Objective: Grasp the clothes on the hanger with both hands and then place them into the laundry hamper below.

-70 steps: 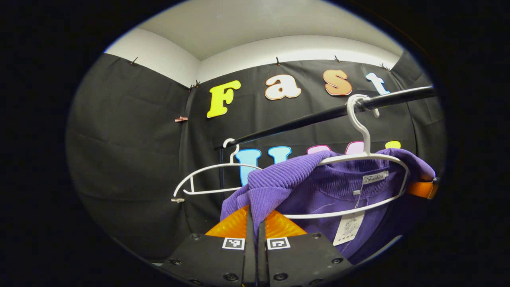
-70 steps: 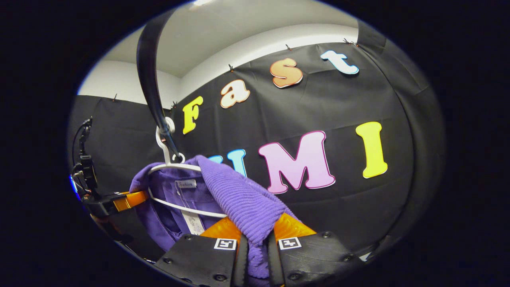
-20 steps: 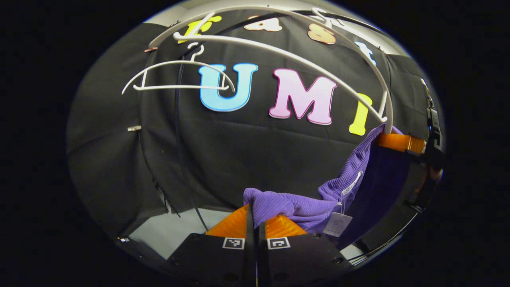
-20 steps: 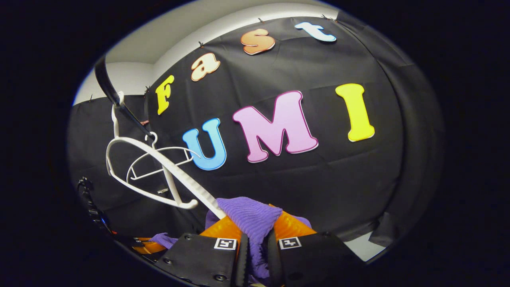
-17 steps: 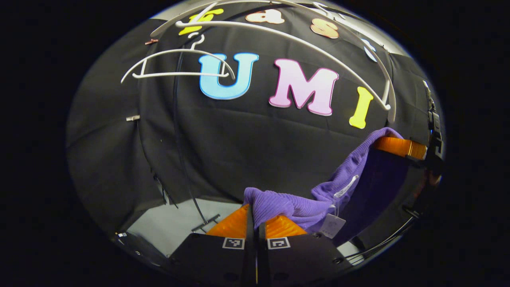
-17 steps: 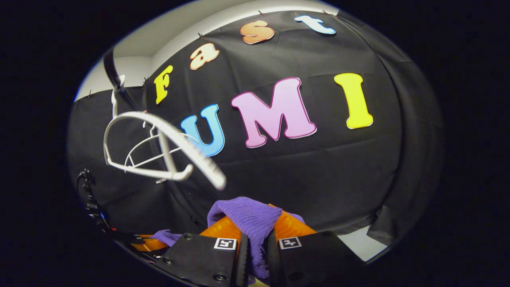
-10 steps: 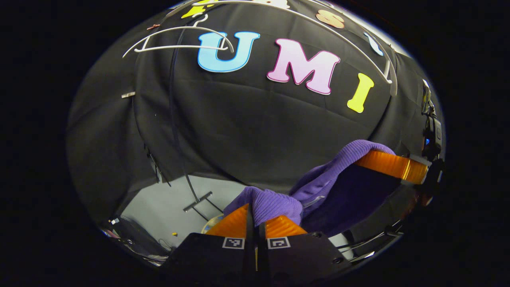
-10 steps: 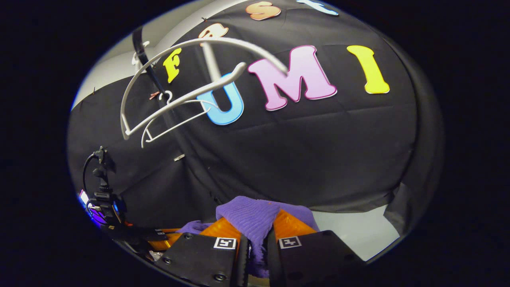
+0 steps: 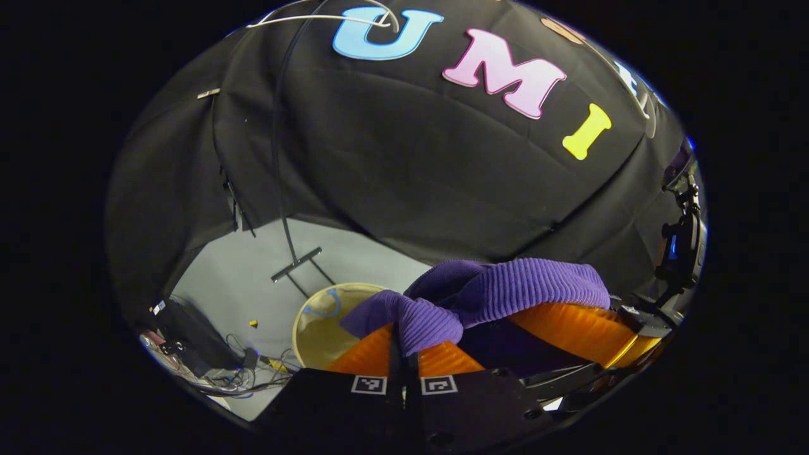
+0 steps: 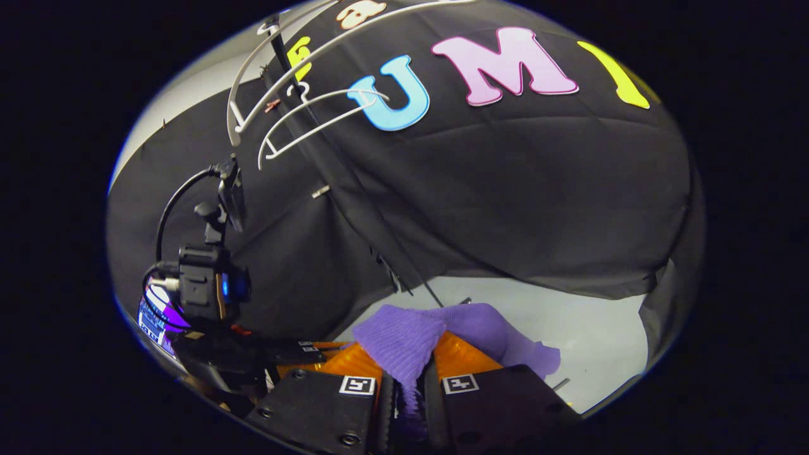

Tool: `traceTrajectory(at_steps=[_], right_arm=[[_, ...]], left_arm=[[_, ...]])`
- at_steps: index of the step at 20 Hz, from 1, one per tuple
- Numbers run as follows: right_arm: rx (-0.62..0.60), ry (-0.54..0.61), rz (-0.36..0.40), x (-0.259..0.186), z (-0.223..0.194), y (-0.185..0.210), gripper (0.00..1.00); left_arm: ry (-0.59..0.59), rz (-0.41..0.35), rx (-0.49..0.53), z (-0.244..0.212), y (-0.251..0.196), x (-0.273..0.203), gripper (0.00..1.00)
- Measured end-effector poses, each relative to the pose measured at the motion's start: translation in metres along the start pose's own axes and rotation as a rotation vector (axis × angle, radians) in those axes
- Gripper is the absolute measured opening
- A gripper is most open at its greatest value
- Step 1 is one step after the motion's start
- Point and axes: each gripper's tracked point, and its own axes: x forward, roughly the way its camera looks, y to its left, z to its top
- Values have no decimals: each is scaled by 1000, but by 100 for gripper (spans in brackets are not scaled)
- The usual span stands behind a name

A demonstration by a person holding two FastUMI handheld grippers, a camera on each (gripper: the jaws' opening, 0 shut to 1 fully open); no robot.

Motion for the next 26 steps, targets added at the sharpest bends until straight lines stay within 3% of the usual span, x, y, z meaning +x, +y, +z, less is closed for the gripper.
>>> traceTrajectory(at_steps=[4, 7, 11, 12, 13, 18, 19, 23, 26], right_arm=[[-107, 129, 9, 4, -38, -2, 24], [-91, 165, 8, 7, -49, -2, 24], [-95, 223, -80, 12, -60, -28, 24], [-102, 242, -96, 12, -65, -33, 19], [-103, 256, -104, 11, -68, -36, 24], [-127, 280, -122, 11, -75, -40, 25], [-140, 278, -124, 10, -73, -40, 40], [-213, 295, -137, 7, -79, -46, 100], [-210, 291, -130, 7, -78, -45, 99]], left_arm=[[55, 33, -29, -18, 15, 6, 5], [90, 38, -60, -23, 19, 10, 5], [160, 67, -73, -35, 25, 14, 5], [170, 69, -66, -37, 25, 14, 4], [181, 67, -65, -39, 24, 15, 4], [227, 62, -134, -51, 26, 25, 9], [220, 62, -147, -48, 27, 26, 5], [191, 73, -101, -42, 33, 24, 96], [178, 62, -94, -38, 30, 23, 96]])
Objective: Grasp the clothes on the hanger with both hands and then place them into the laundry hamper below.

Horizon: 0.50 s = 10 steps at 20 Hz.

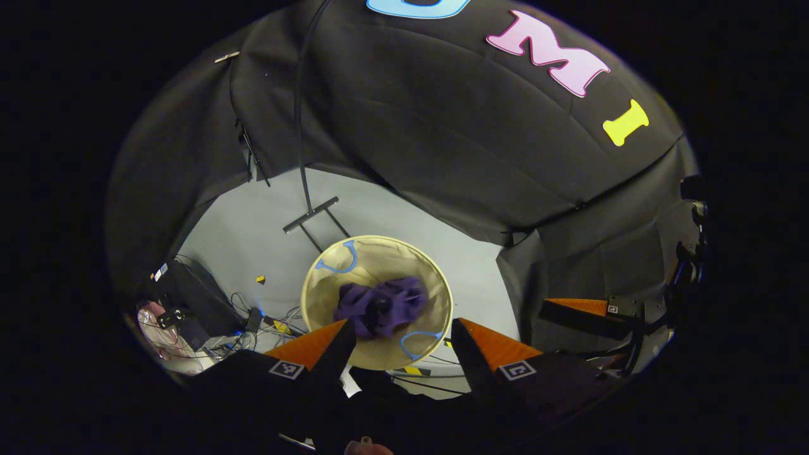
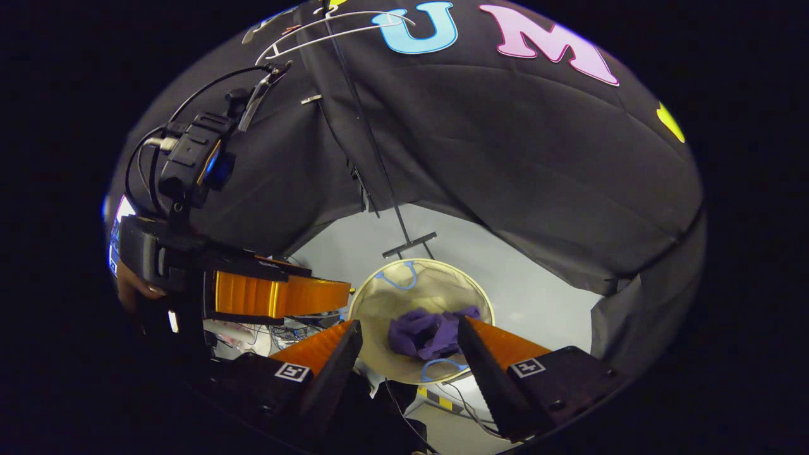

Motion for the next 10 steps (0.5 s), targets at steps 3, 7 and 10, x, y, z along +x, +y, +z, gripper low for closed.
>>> traceTrajectory(at_steps=[3, 7, 10], right_arm=[[1, -17, -15, -4, 6, -5, 99], [25, -31, -28, -9, 8, -6, 99], [50, -57, -36, -19, 11, -1, 99]], left_arm=[[-21, -10, -2, 2, 0, -4, 92], [-33, -20, -9, 4, 4, -10, 96], [-47, -25, 4, 7, 7, -19, 96]])
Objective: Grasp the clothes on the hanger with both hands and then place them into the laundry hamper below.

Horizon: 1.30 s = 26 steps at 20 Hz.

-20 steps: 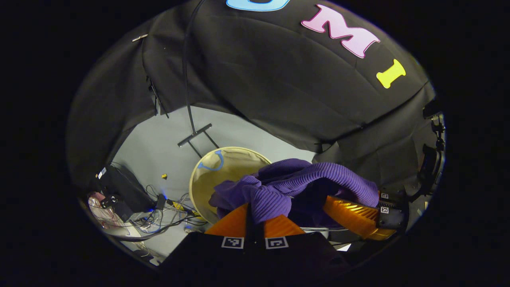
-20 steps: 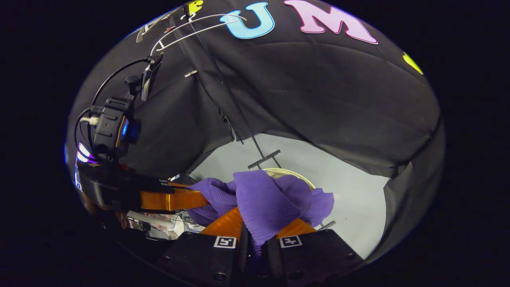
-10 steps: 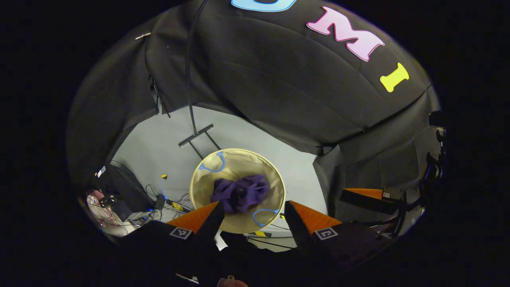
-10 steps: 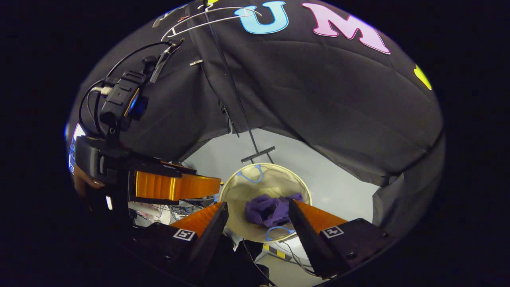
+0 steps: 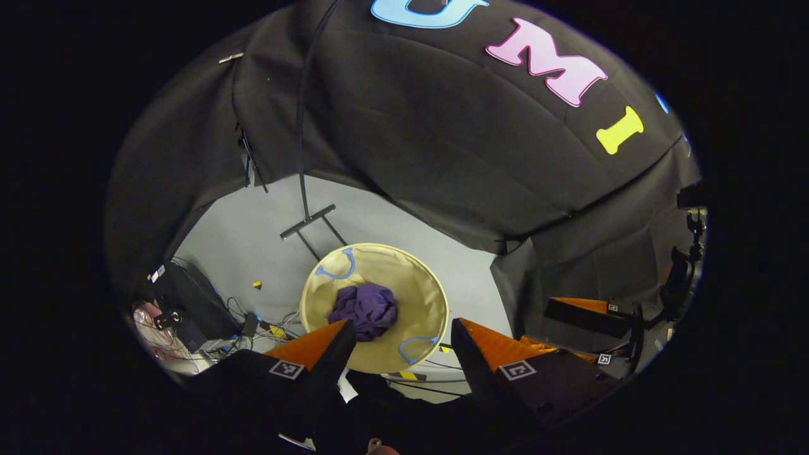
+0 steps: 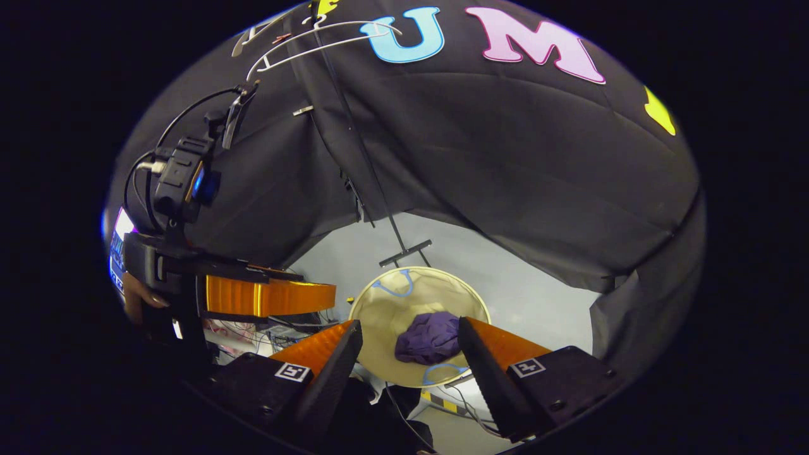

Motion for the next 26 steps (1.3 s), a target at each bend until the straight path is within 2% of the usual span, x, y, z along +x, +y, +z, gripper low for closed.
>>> traceTrajectory(at_steps=[6, 11, 13, 14, 18, 22, 26], right_arm=[[20, -109, -49, -24, 13, 14, 99], [40, -216, -97, -53, 35, 37, 99], [54, -275, -119, -68, 50, 49, 98], [58, -309, -131, -78, 59, 55, 99], [56, -458, -180, -113, 89, 82, 98], [44, -625, -235, -167, 117, 123, 98], [24, -782, -293, -222, 132, 157, 98]], left_arm=[[-112, -8, 44, 18, 8, -35, 96], [-223, -70, 180, 31, 3, -80, 96], [-276, -96, 240, 37, 5, -107, 96], [-306, -110, 258, 41, 6, -119, 92], [-474, -163, 327, 65, 10, -179, 95], [-629, -200, 382, 81, 19, -253, 95], [-744, -231, 433, 87, 33, -306, 95]])
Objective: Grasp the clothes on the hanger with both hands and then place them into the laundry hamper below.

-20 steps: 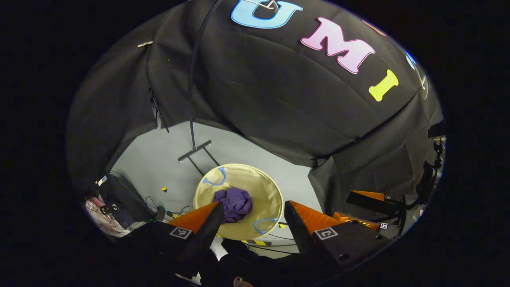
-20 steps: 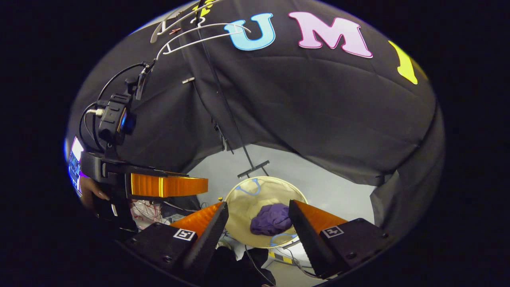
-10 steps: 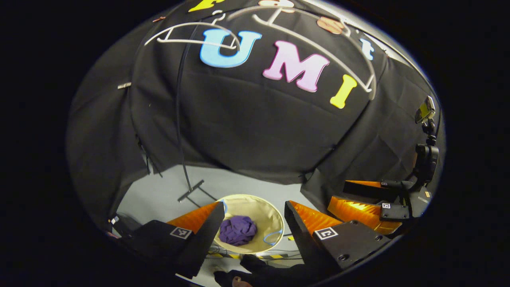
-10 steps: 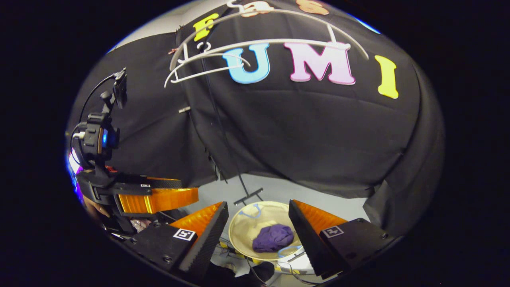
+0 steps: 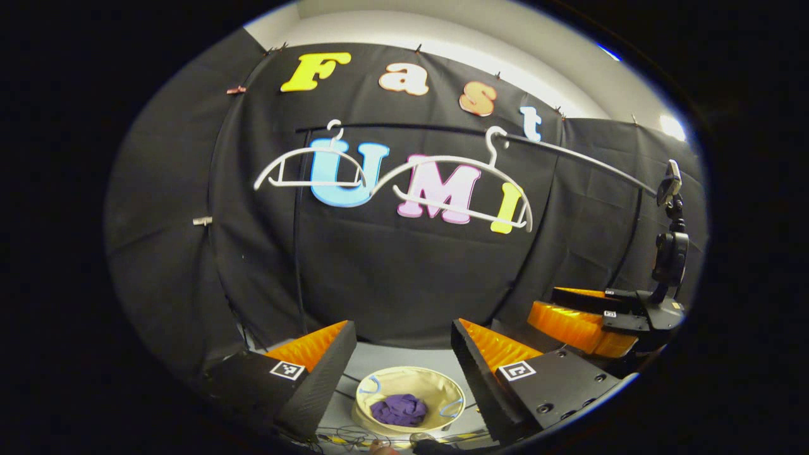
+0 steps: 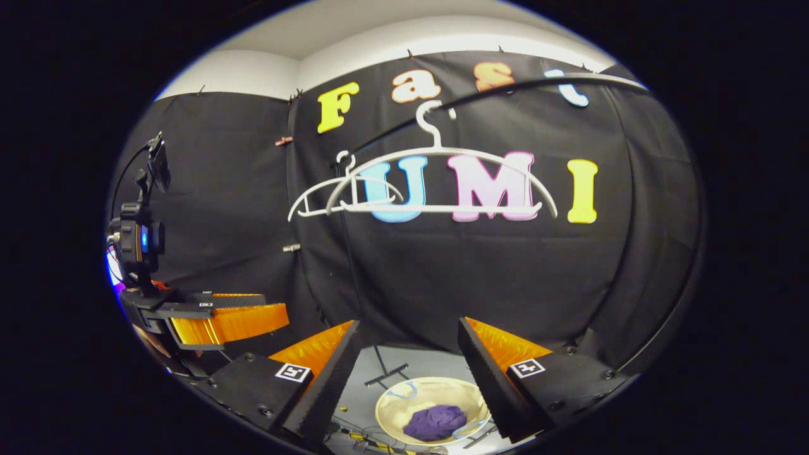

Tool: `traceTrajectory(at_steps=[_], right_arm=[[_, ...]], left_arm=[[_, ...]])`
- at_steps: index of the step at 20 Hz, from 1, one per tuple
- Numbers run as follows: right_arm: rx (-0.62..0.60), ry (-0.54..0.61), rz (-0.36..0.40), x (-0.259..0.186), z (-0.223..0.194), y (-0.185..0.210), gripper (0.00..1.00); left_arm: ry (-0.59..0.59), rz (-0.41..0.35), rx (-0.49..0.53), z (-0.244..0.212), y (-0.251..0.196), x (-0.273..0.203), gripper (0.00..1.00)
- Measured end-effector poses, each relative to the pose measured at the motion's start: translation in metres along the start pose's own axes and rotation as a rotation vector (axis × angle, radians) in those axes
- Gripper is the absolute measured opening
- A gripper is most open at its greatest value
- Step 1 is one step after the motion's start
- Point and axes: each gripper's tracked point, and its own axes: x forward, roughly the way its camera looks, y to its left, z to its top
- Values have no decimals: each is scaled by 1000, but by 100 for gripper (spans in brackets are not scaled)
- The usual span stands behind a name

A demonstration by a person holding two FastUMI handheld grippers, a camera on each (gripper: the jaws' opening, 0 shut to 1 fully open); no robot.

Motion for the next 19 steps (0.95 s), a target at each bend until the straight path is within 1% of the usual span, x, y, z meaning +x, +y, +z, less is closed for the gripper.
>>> traceTrajectory(at_steps=[1, 2, 6, 7, 8, 9, 10, 11, 12, 14, 15, 16, 17, 18, 19], right_arm=[[-5, -41, -13, -11, 12, 5, 100], [-8, -81, -32, -20, 25, 7, 98], [-11, -219, -103, -55, 65, 16, 98], [-10, -251, -119, -63, 74, 16, 100], [-6, -290, -131, -69, 85, 16, 98], [0, -327, -147, -77, 95, 15, 100], [1, -366, -161, -84, 106, 13, 98], [-3, -405, -175, -90, 115, 11, 100], [-10, -435, -187, -95, 125, 8, 100], [-25, -479, -198, -103, 134, 5, 100], [-25, -496, -200, -105, 138, 3, 97], [-22, -504, -201, -106, 139, 4, 100], [-20, -506, -199, -105, 139, 4, 97], [-18, -504, -198, -104, 139, 4, 97], [-18, -499, -197, -103, 138, 4, 97]], left_arm=[[-25, -11, 4, 8, 0, -9, 95], [-54, -20, 8, 17, 0, -19, 95], [-200, -53, 48, 71, -8, -52, 95], [-228, -68, 61, 79, -13, -61, 95], [-243, -82, 75, 86, -19, -67, 95], [-261, -82, 89, 90, -20, -71, 95], [-280, -79, 105, 98, -19, -76, 95], [-305, -73, 120, 105, -19, -78, 95], [-323, -65, 130, 111, -19, -80, 95], [-350, -59, 144, 116, -20, -80, 95], [-362, -57, 148, 118, -20, -81, 95], [-370, -56, 149, 119, -20, -81, 95], [-374, -59, 149, 120, -21, -80, 92], [-374, -64, 147, 120, -22, -80, 95], [-374, -68, 142, 121, -22, -80, 95]])
